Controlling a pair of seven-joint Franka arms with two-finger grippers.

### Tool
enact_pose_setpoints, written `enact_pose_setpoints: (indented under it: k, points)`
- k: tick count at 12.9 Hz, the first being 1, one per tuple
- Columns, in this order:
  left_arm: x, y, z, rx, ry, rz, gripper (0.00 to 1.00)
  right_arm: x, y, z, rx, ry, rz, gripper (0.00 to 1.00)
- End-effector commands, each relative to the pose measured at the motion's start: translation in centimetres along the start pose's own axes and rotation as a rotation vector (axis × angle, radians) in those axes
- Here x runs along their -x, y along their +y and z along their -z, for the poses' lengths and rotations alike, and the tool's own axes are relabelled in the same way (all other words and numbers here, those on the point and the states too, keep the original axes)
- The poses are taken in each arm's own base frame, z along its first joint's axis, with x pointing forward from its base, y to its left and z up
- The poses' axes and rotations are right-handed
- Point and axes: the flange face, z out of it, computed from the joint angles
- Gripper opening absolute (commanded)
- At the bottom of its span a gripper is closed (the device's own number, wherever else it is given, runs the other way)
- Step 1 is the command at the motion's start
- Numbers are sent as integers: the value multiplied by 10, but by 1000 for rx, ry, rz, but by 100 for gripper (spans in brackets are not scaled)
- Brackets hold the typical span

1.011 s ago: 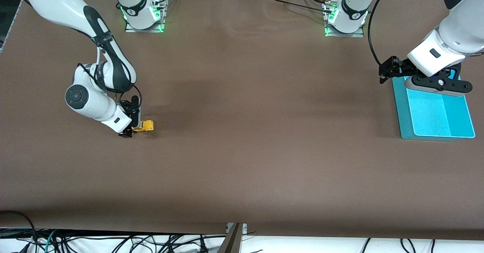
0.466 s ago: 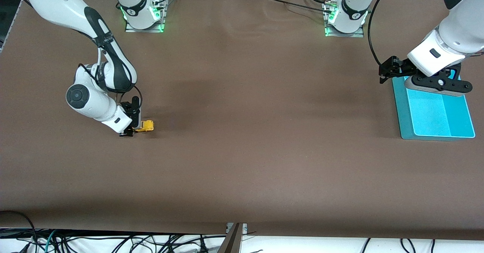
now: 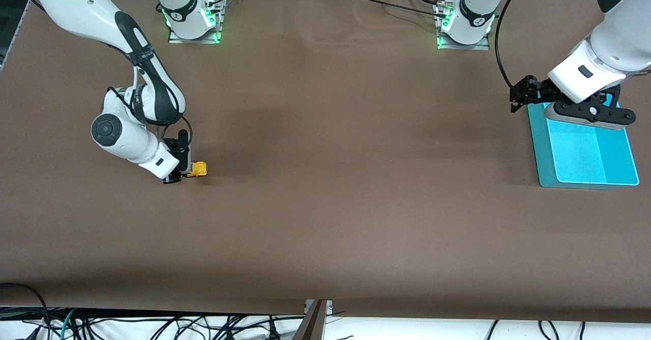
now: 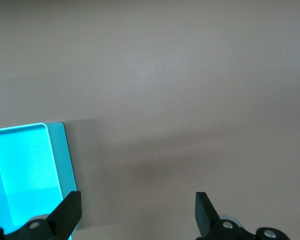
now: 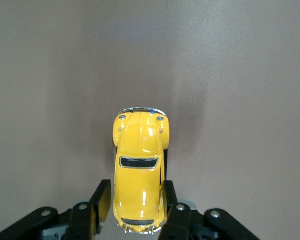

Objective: Wind and store yellow beetle car
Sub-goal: 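Close the right gripper on the yellow car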

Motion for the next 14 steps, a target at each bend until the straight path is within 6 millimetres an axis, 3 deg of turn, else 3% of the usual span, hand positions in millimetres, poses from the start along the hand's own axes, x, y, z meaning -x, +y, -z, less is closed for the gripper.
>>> enact_pose_setpoints:
  k: [1,3,7,11,14]
  points:
    - [-2,-1,6,-19,-5,-5,100,0,-3,1,9,-3,30,24]
    - [-2,0,6,-19,-5,-5,100,0,-3,0,9,-2,61,16]
    - [-2,-1,6,-19,-5,-5,100,3,-5,-6,-1,2,65,13]
    - [-2,-2,6,-19,-5,-3,100,26,-9,-13,-13,5,52,12]
    - [-2,-3,6,-19,-5,-2,100,58,-12,-18,-9,9,78,13]
